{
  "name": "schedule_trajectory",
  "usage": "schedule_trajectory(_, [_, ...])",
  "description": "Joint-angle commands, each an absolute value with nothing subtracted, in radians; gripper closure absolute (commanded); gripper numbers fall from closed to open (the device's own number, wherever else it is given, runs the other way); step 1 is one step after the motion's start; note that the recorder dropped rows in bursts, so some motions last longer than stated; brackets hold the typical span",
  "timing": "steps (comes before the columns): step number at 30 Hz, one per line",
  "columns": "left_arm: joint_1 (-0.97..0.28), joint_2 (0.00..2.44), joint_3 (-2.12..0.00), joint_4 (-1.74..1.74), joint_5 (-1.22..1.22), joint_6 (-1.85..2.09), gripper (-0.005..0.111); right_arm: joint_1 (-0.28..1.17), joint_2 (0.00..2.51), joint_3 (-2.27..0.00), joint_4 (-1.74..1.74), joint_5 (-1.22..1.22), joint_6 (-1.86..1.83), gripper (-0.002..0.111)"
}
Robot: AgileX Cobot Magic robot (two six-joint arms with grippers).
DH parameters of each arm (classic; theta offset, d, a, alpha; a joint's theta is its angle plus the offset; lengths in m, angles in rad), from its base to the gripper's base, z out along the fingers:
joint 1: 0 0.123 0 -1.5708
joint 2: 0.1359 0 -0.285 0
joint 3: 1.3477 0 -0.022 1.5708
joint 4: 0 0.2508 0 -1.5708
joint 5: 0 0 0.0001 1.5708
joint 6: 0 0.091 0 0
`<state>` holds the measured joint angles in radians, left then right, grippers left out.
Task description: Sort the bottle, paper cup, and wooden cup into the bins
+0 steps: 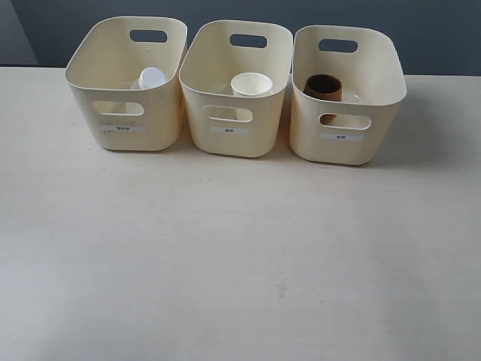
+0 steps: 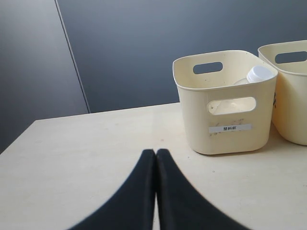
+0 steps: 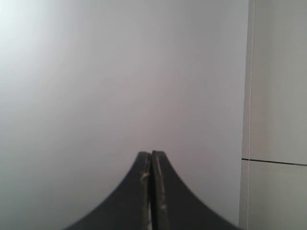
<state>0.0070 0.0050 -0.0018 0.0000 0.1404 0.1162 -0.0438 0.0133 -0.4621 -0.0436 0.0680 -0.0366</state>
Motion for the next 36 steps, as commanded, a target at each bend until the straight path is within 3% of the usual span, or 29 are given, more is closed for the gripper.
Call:
schedule_trajectory(1, [0.007, 0.0, 0.0, 0.0, 0.135, 0.115, 0.107, -0.047, 0.009, -0.456, -0.042, 0.065, -0.042, 0.109])
schedule_trajectory(12, [0.007, 0.0, 0.0, 0.0, 0.135, 0.115, 0.107, -0.047, 0.0, -0.447, 0.018, 0.172, -0.02, 0.109])
schedule_trajectory(26, [0.007, 0.0, 0.0, 0.0, 0.135, 0.115, 0.107, -0.047, 0.0, 0.0, 0.116, -0.424, -0.015, 0.109])
schedule_trajectory(36, [0.007, 0.0, 0.0, 0.0, 0.135, 0.115, 0.107, -0.047, 0.0, 0.0, 0.068, -0.371, -0.029, 0.109])
